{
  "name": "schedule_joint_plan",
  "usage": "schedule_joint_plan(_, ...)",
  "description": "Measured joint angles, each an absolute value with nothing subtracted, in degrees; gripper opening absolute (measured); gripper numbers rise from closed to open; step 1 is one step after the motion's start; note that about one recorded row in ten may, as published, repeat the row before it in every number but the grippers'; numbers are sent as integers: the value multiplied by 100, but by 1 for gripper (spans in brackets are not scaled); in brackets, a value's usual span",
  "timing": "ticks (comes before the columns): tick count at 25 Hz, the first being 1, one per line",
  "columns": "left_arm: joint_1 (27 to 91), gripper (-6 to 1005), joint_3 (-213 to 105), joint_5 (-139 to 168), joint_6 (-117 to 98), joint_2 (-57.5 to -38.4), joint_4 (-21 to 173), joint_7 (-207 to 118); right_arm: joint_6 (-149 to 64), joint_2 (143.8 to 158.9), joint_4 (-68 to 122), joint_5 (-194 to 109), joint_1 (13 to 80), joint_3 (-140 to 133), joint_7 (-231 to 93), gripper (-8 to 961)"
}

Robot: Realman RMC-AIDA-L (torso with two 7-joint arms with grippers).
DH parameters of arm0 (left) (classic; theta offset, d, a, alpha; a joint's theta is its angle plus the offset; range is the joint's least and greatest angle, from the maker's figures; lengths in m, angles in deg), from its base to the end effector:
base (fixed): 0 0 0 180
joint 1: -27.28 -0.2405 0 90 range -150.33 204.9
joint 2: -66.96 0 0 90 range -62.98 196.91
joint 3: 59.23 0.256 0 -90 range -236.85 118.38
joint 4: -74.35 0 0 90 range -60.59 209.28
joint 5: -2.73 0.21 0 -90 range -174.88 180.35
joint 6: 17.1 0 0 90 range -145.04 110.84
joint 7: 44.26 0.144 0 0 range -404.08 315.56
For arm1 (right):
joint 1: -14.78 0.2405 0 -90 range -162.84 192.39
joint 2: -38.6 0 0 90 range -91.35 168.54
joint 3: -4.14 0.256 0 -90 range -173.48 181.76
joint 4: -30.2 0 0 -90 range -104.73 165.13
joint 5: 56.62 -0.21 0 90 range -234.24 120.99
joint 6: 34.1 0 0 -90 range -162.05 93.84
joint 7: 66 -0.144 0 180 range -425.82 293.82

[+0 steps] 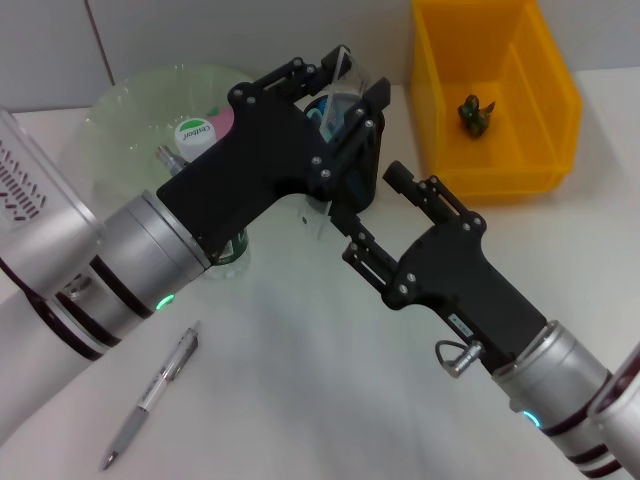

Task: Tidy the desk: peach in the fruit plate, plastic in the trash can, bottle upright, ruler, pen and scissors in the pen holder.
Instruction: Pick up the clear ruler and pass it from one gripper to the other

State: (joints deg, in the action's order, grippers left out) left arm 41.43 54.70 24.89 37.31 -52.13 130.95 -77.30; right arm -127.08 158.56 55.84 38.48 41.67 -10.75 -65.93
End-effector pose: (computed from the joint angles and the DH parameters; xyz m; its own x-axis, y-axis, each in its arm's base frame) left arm -0.1361 0.3033 -0.0620 0.5907 -0.2100 0.7791 0.3297 -0.8185 -0.4706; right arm 0.2245 0.2405 -0.0907 0.5292 0.1992 -0.8248 -0.5655 -0.6419 -0.5178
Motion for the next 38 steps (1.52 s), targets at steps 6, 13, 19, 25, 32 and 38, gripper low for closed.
schedule_joint_plan(6,4167,400,5546,2466,3755,-5213,13044,-7521,-12467,15856,5792,3972,4216,-685,-6537,683)
schedule_joint_plan(13,4185,401,5650,2416,3753,-5219,12969,-7274,-12236,15856,6006,3984,4301,-514,-6459,655)
schedule_joint_plan(19,4196,402,5788,2228,3728,-5221,12935,-6970,-12045,15856,6212,3993,4327,-344,-6446,605)
schedule_joint_plan(25,4222,403,5858,2082,3716,-5222,12846,-6844,-11912,15856,6290,3993,4318,-226,-6443,517)
schedule_joint_plan(32,4250,403,5862,2027,3725,-5221,12781,-6820,-11760,15856,6398,3996,4320,-135,-6441,318)
schedule_joint_plan(38,4264,404,5862,2007,3739,-5221,12740,-6798,-11752,15856,6444,3997,4322,-109,-6441,256)
